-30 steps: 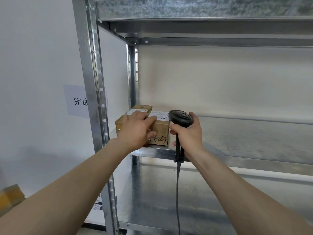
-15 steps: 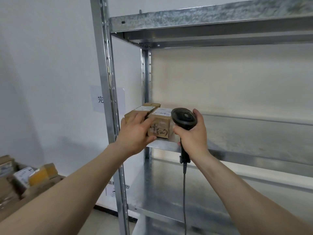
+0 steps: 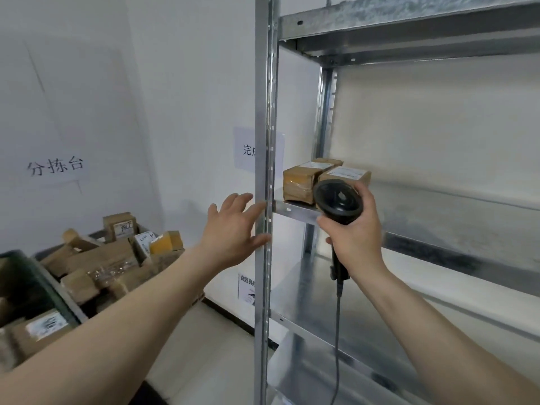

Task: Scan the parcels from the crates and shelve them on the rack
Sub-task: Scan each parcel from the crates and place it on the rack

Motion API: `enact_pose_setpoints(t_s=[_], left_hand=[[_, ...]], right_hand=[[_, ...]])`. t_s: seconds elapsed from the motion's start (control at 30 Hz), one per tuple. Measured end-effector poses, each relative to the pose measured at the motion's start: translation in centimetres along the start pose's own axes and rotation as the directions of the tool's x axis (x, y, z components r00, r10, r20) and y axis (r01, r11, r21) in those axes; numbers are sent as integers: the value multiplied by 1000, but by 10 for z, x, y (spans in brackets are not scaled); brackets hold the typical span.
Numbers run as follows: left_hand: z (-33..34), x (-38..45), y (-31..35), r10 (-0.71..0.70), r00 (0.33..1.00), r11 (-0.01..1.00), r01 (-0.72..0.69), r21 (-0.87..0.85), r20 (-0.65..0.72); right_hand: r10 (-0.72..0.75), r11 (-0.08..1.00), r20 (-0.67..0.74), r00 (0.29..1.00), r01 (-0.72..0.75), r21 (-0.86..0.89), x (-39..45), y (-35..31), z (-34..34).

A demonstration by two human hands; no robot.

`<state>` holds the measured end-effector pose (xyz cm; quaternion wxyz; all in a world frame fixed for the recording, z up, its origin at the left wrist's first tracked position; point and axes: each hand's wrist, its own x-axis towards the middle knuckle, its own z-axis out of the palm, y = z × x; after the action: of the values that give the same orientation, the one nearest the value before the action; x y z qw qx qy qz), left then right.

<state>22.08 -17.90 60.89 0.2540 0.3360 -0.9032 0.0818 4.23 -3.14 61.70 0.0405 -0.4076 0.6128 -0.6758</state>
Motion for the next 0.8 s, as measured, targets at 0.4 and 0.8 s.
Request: enact_pose_setpoints(t_s=[0.4, 0.8], left_hand=[[1, -96, -160, -271, 958, 962, 266, 64, 90], [-2, -179, -346, -442, 878, 896, 423, 134, 186]], right_hand=[[43, 990, 190, 981, -68, 125, -45, -11, 148], [74, 977, 302, 950, -130, 172, -103, -16, 337]])
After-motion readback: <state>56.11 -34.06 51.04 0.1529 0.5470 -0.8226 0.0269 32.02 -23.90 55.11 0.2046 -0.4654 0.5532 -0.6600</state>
